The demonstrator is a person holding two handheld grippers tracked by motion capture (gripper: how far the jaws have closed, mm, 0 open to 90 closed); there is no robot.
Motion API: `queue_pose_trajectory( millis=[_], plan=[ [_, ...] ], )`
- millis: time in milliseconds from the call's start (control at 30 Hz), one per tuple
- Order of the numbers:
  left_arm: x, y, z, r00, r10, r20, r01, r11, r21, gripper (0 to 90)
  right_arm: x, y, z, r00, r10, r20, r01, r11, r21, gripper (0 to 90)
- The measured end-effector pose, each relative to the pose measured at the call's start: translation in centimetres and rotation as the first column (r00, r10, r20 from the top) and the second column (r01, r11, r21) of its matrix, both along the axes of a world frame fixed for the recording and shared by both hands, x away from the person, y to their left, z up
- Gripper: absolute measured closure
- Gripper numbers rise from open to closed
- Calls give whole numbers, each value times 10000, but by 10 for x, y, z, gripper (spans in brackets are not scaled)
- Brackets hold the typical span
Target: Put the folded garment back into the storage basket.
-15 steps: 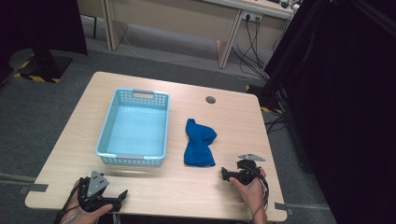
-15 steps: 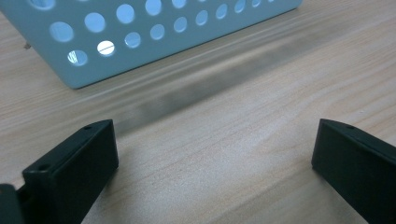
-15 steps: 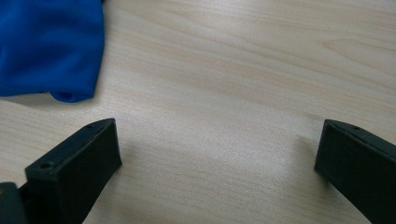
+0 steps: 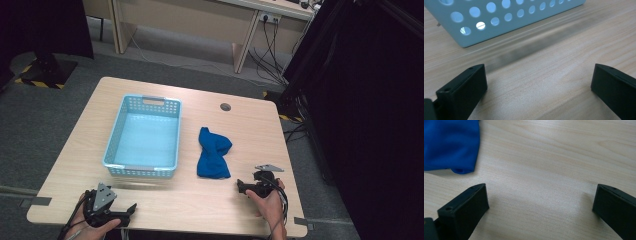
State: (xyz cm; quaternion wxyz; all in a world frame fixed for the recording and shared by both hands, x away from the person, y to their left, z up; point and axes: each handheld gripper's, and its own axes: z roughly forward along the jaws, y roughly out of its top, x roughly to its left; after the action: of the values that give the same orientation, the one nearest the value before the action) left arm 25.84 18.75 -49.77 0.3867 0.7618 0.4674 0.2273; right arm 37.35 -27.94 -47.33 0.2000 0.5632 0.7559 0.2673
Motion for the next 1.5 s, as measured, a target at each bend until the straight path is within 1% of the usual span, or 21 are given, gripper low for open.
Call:
queue_pose_trajectory(
  millis=[200, 300, 433, 533, 600, 633, 733, 800, 900, 1000, 1033, 1167, 1300, 1367, 1500],
  plan=[
    [-1, -1, 1, 9999, 96, -82, -96, 10000, 8, 0, 0, 0, 0, 10000, -12, -26, 12, 10000, 1, 6],
    [-1, -1, 1, 9999, 68, -120, -68, 10000, 18, 0, 0, 0, 0, 10000, -83, 3, 83, 10000, 20, 6],
    [-1, -1, 2, 9998, 10, -186, -9, 10000, 61, 0, 1, 2, 1, 9995, -285, -156, 285, 9996, -14, 7],
    [-1, -1, 2, 9998, -34, -174, 35, 10000, 77, 0, 2, 3, 3, 9993, -227, -295, 224, 9997, -97, 13],
    [-1, -1, 2, 9998, -37, -170, 38, 10000, 59, 0, 2, 2, 4, 9991, -242, -359, 238, 9996, -118, 35],
    [-1, -1, 2, 9998, -37, -176, 38, 10000, 65, 0, 2, 2, 4, 9992, -242, -328, 238, 9997, -101, 45],
    [-1, -1, 2, 9999, -48, -164, 49, 10000, 58, 0, 2, 1, 5, 9989, -318, -354, 330, 9990, 312, 47],
    [-1, -1, 2, 9999, -40, -151, 41, 10000, 50, 0, 2, 3, 6, 9990, -255, -376, 266, 9992, 297, 52],
    [0, -1, 2, 9999, -40, -155, 41, 10000, 54, 0, 2, 4, 7, 9988, -291, -405, 309, 9985, 443, 52],
    [0, -1, 2, 9999, -33, -153, 34, 10000, 55, 0, 3, 7, 10, 9993, -214, -302, 230, 9983, 534, 51],
    [0, -1, 2, 9999, -37, -153, 38, 10000, 52, 0, 3, 8, 12, 9994, -182, -298, 198, 9983, 552, 50],
    [0, -1, 1, 9999, -21, -136, 21, 10000, 39, 0, 7, 17, 22, 9998, 25, -177, -9, 9959, 901, 48],
    [0, -1, 1, 9999, -37, -118, 37, 10000, 26, 0, 13, 30, 31, 9994, 326, -97, -315, 9950, 951, 48],
    [0, 0, 1, 9999, -39, -110, 40, 10000, 25, 0, 16, 37, 35, 9990, 416, -137, -400, 9941, 1007, 49],
    [0, 0, 1, 9999, -61, -117, 62, 10000, 50, 0, 22, 47, 39, 9981, 595, -158, -578, 9942, 902, 61]
  ],
)
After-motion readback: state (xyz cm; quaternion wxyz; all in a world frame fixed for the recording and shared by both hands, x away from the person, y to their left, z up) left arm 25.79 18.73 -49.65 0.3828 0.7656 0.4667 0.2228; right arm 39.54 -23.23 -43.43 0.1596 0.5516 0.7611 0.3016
